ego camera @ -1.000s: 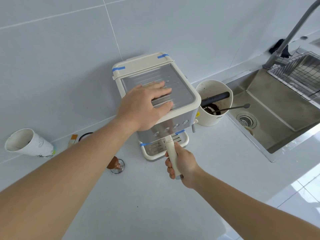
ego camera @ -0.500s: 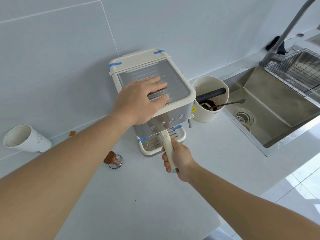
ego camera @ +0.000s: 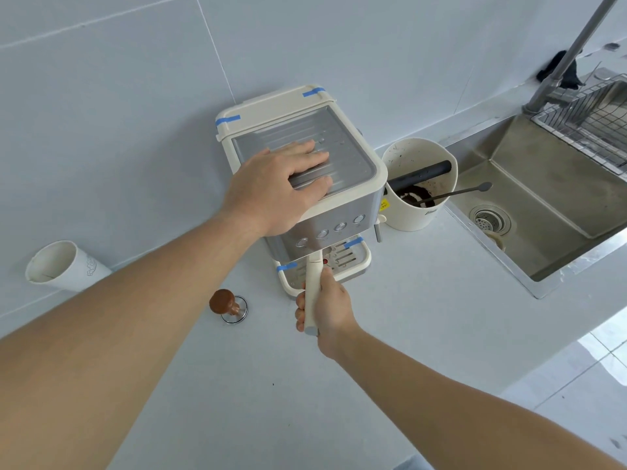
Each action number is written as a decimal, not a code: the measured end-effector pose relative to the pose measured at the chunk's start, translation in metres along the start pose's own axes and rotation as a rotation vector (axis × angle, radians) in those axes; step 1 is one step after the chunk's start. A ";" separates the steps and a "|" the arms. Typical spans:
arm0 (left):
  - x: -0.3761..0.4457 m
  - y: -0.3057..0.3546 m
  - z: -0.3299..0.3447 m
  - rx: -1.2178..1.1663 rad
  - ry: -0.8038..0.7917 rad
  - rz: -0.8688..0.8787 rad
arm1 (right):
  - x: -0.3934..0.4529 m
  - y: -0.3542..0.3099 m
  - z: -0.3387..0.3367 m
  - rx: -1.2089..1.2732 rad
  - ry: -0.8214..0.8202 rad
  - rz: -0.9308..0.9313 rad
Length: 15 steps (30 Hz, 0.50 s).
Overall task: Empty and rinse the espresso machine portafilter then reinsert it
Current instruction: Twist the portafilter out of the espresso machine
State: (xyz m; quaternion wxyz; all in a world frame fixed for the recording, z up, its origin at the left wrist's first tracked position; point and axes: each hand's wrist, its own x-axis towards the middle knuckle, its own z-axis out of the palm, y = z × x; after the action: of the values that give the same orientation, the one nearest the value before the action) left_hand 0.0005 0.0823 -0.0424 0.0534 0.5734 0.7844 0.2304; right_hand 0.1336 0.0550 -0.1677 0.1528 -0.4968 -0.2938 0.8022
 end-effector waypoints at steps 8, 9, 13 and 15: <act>0.002 -0.004 0.001 -0.033 0.000 -0.015 | 0.006 0.022 0.014 -0.031 -0.220 -0.122; 0.002 -0.004 0.001 -0.035 0.000 -0.015 | 0.007 0.022 0.016 -0.025 -0.239 -0.115; 0.002 -0.004 0.001 -0.038 0.001 -0.013 | 0.015 0.022 0.027 0.054 -0.275 -0.052; 0.002 -0.004 0.000 -0.039 -0.001 -0.012 | 0.021 0.026 0.034 0.076 -0.286 -0.035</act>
State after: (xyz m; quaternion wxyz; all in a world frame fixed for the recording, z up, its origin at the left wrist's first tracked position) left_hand -0.0036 0.0830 -0.0438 0.0663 0.5676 0.7832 0.2450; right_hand 0.0956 0.0354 -0.1871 0.1420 -0.3660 -0.2906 0.8726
